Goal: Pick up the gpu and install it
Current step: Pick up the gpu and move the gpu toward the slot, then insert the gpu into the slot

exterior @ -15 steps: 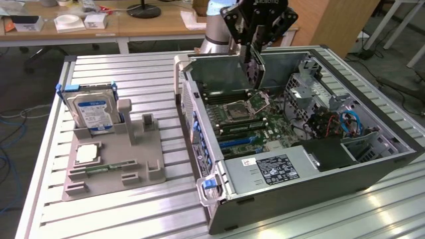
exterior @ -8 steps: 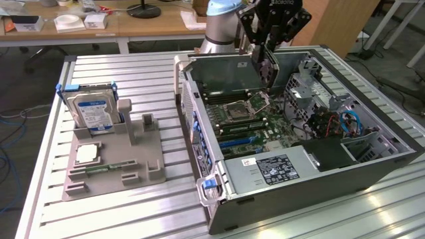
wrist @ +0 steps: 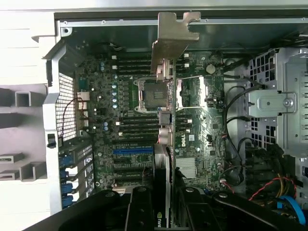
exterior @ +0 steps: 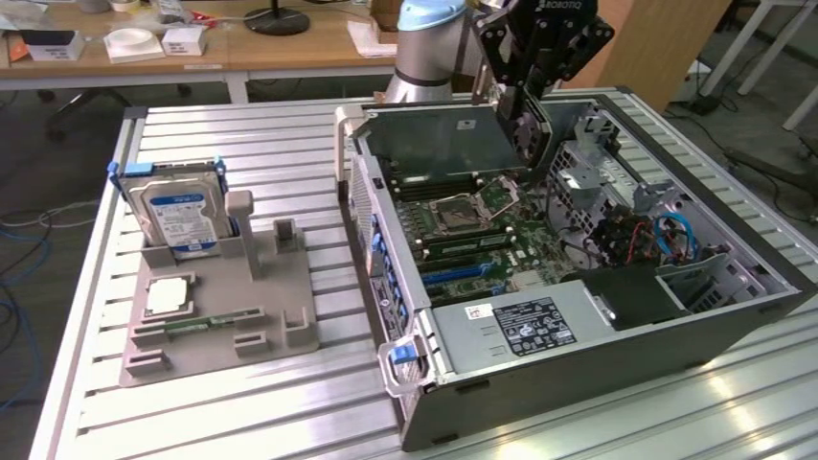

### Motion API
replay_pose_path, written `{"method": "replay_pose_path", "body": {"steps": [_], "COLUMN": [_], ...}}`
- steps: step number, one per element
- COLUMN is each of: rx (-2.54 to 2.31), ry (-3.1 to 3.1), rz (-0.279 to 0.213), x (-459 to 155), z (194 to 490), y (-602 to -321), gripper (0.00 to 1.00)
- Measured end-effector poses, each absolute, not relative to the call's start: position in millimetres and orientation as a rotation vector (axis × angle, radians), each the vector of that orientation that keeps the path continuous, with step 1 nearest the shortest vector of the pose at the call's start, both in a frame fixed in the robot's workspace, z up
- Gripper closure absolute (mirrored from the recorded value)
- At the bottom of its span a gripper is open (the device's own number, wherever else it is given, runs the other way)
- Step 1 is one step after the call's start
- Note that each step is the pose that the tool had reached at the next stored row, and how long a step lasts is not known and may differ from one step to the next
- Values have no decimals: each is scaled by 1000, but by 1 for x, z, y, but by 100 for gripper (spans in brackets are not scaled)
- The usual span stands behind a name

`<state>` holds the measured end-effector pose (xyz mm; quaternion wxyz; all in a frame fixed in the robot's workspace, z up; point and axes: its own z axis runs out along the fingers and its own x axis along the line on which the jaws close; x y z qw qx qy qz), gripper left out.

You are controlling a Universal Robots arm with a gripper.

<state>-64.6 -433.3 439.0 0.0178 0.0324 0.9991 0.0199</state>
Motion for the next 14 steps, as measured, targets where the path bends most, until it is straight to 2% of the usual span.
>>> {"method": "replay_pose_path", "body": {"steps": [14], "rx": [100], "ry": [3104], "rz": [62], "x": [-65], "z": [439], "y": [-433], "gripper": [73]}}
